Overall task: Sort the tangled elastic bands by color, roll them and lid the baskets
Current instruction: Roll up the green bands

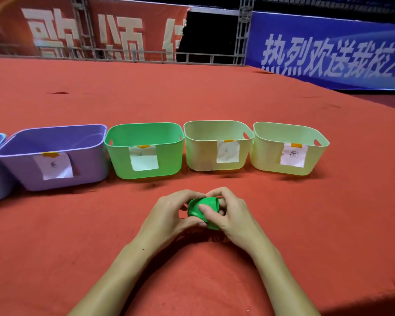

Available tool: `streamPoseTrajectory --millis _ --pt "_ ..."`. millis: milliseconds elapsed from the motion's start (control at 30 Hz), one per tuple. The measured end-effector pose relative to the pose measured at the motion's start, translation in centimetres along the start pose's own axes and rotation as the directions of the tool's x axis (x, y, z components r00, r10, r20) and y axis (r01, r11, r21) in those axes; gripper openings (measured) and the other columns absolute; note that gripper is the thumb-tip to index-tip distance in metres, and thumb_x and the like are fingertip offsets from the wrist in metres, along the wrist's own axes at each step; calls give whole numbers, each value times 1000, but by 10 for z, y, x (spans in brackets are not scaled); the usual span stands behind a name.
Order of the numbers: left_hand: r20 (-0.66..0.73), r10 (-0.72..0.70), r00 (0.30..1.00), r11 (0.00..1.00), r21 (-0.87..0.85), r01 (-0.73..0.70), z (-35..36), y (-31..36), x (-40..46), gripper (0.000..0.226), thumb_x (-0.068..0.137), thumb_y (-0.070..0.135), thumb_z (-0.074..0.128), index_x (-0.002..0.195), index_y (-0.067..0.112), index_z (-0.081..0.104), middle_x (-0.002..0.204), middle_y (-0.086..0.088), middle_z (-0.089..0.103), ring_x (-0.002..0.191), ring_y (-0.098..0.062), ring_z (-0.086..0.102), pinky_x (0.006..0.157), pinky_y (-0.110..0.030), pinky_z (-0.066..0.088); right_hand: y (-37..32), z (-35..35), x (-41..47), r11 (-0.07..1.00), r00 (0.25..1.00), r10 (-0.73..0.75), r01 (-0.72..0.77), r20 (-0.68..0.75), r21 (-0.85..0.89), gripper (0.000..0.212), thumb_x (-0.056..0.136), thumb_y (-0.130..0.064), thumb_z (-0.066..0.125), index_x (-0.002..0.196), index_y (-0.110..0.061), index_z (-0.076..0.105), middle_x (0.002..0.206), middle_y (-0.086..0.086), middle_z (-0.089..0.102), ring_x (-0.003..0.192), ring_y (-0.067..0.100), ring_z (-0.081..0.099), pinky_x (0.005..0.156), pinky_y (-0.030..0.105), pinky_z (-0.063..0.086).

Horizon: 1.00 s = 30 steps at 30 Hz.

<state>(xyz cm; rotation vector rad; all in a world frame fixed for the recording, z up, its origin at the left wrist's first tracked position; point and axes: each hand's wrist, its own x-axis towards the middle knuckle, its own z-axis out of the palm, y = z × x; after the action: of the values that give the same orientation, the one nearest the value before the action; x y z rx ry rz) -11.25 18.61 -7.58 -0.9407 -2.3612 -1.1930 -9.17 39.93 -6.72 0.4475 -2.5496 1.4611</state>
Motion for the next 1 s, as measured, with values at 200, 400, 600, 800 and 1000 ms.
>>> streamPoseTrajectory --millis 200,400,600,800,1000 --pt "35 -77 996 996 44 75 -13 -13 1 40 85 41 85 117 26 67 105 15 73 93 -8 69 80 -39 57 -11 15 10 998 1000 -8 8 2 59 26 93 -48 76 111 -34 65 77 -6 71 63 11 54 65 43 49" --pt "-18 -72 997 996 60 73 -37 -21 0 40 89 39 81 124 24 68 107 15 74 93 -8 70 83 -37 58 -23 21 18 996 995 -84 85 58 -4 45 91 -42 82 130 -43 60 105 -9 75 93 13 71 85 37 57" --pt "7 -33 999 975 220 30 -47 -20 -5 42 87 44 79 124 34 63 107 14 73 92 -10 67 80 -41 57 -29 20 16 990 987 -139 139 82 -3 44 92 -31 81 129 -45 63 100 -10 75 94 14 70 87 29 56" --pt "-11 -29 1000 971 236 31 -64 -4 -13 61 86 39 85 138 33 52 127 17 67 109 -3 64 92 -32 56 -34 31 19 981 988 -153 151 6 122 38 90 -22 83 122 -35 68 95 -6 74 90 17 71 82 39 59" --pt "-35 43 998 951 308 -30 -101 -6 -3 43 88 30 85 125 28 62 119 11 59 92 -13 60 76 -41 57 -55 48 43 962 982 -190 182 18 204 40 87 -15 82 118 -31 63 91 5 75 85 32 67 82 49 55"
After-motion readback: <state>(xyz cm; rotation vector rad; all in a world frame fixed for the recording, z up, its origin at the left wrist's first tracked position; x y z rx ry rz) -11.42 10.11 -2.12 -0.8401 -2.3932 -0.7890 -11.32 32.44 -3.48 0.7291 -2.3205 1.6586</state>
